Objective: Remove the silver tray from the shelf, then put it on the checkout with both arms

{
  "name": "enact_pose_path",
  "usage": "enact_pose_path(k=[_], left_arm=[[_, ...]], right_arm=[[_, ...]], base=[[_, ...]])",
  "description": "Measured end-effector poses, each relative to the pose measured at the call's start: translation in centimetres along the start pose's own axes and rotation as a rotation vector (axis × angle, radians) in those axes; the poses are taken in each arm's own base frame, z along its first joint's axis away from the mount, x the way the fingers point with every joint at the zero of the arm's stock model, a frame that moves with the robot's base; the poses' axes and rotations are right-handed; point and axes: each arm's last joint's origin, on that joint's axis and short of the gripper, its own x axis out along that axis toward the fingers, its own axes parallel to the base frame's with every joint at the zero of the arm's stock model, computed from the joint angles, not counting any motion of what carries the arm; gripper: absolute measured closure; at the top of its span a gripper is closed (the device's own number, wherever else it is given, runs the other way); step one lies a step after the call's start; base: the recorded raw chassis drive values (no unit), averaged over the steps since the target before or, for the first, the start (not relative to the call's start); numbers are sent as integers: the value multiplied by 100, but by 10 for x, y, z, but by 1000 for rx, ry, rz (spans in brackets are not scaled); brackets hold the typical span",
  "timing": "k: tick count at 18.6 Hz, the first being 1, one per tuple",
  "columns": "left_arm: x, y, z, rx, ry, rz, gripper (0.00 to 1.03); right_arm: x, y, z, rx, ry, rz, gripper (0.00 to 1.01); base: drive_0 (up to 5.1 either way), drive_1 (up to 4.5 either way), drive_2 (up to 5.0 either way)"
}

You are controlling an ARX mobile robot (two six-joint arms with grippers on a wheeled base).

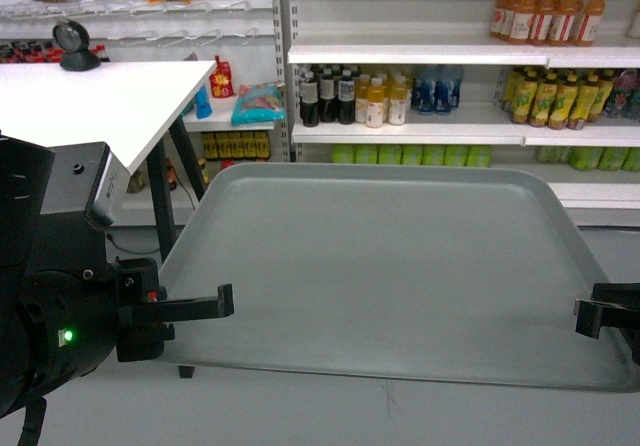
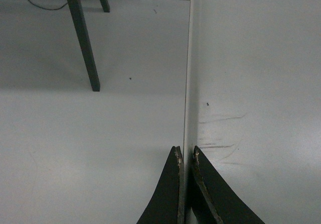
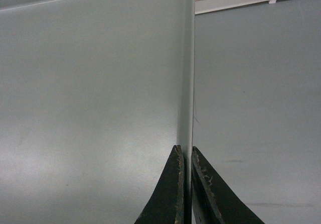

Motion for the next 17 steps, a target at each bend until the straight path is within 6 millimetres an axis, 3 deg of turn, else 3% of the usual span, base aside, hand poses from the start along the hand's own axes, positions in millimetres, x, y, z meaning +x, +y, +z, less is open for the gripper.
enact_pose_path(k=[17], left_arm=[[0, 0, 0, 0, -1, 2, 100]], right_arm=[[0, 0, 1, 0, -4, 1, 99]], base=[[-497, 249, 249]])
